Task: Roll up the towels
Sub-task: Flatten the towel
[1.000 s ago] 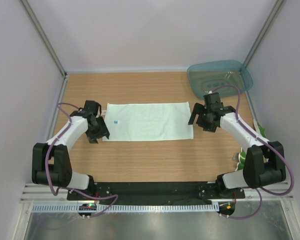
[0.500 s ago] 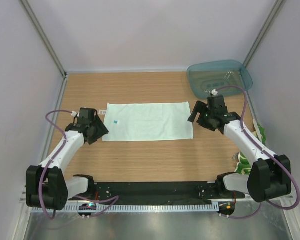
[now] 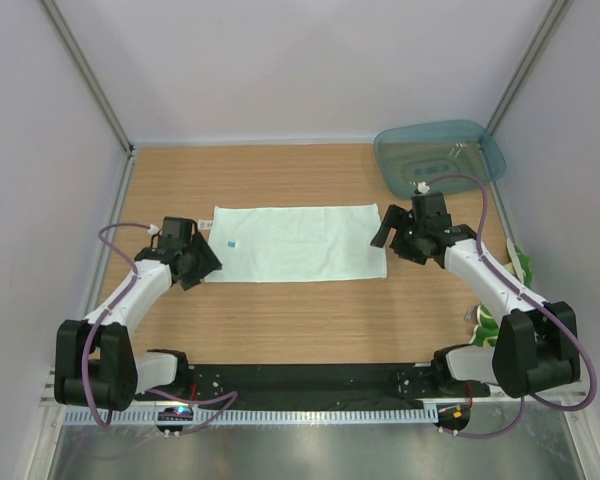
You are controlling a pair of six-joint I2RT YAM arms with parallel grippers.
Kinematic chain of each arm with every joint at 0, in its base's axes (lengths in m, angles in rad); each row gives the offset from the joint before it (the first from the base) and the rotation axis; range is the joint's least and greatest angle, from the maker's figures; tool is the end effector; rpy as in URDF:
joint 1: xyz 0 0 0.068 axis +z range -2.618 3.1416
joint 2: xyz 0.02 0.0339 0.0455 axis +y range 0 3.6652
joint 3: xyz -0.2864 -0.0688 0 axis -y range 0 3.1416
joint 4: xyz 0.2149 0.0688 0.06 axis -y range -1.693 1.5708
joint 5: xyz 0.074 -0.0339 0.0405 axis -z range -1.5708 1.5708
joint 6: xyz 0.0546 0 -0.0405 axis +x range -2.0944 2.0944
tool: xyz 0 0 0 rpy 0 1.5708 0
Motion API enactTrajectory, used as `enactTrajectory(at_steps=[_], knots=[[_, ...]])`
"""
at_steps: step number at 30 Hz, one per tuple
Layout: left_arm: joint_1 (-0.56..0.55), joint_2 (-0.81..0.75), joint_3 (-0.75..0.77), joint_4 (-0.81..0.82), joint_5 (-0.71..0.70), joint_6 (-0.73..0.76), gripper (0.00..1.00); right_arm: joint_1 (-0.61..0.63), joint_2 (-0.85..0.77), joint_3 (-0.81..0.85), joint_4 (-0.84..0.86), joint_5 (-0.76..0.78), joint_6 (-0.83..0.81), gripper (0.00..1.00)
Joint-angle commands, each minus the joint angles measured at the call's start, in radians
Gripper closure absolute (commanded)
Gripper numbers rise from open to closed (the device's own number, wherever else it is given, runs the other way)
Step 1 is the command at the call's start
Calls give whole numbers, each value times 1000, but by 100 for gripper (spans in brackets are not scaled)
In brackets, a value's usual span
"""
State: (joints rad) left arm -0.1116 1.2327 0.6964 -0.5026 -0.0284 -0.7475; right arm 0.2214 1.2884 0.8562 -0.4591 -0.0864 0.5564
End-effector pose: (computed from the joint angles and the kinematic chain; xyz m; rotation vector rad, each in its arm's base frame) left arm 0.2045 -0.0214 0.2146 -0.8331 2.4988 -0.2648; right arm 0.2342 0.0576 0.2531 0.3806 2.4809 0.4367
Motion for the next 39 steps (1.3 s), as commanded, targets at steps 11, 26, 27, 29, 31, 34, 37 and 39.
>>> enactTrajectory(at_steps=[11,26,27,29,31,34,37,39], knots=[[3,-30,-32,62,-11,2,37,4,-70,-28,33,-39,-19,12],[3,48,-40,84,54,-7,40,35,-141,-54,-73,60,51,12],[3,54,-43,94,53,-9,40,33,-147,-55,-75,57,50,12],[4,77,-47,105,54,-12,41,33,-152,-63,-75,62,43,12],[1,99,-46,108,45,-15,43,33,-146,-65,-73,63,39,11],[0,123,-43,113,35,-16,44,33,-120,-69,-55,47,37,11],[0,128,-38,111,-14,-19,44,33,-94,-72,-30,33,40,11],[-2,126,-34,108,-30,-27,44,35,-83,-69,-15,22,40,11]])
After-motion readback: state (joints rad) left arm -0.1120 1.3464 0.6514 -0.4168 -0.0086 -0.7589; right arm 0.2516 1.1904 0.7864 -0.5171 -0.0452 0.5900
